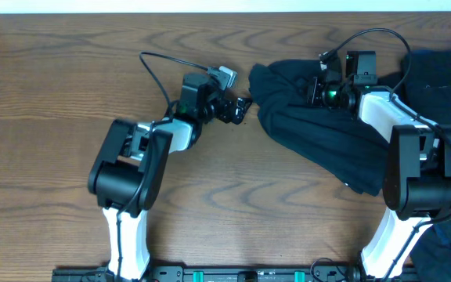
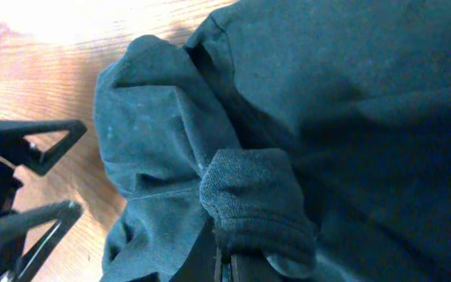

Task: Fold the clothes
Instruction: 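Reach the left gripper to the shirt's left edge and grasp it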

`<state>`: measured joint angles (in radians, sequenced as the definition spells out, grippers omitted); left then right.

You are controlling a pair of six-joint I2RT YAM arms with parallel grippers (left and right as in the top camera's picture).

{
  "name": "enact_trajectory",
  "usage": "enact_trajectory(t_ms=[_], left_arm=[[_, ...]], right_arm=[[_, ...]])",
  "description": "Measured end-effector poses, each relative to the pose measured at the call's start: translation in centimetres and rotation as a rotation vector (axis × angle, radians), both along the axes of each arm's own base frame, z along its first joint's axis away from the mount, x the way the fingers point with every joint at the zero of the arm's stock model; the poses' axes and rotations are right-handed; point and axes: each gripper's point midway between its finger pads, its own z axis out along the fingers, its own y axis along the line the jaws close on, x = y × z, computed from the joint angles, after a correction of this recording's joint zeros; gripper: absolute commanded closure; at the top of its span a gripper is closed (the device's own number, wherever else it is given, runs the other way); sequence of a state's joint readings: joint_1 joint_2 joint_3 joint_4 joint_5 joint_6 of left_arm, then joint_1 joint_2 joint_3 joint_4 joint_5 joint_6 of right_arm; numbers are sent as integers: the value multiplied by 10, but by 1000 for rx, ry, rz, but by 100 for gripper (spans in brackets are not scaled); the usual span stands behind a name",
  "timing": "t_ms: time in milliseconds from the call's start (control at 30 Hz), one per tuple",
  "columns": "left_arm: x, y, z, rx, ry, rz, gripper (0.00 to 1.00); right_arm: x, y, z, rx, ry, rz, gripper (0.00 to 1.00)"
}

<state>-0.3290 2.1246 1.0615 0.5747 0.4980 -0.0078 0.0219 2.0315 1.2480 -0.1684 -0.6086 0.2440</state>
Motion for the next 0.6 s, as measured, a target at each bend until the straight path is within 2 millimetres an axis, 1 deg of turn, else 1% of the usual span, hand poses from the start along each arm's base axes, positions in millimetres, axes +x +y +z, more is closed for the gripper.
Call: enact_trajectory(t_ms=[67,167,333,400,500,533,600], left_arm=[[9,-3,-1,-6,-4,3,2],[19,-7,6,-24,-17,10,2],[26,-10,15,-39,-34,13,2],[26,-11,11,-41,-24,16,2],[22,-13,-7,-33,9,13,2],[22,-14,-10,-32,4,8,2],[22,-17,-9,-33,4,4,2]], right_arm=[[0,0,0,-1,0,-1,99],[0,0,-1,-3,3,-2,98],[0,-1,-1,-8,4,-5,98],[0,-3,-2,-15,4,-10,98],[1,-4,-3,-22,4,-15,98],[1,-4,-3,-22,4,-16,98],[1,-4,-3,-25,4,-17,98]])
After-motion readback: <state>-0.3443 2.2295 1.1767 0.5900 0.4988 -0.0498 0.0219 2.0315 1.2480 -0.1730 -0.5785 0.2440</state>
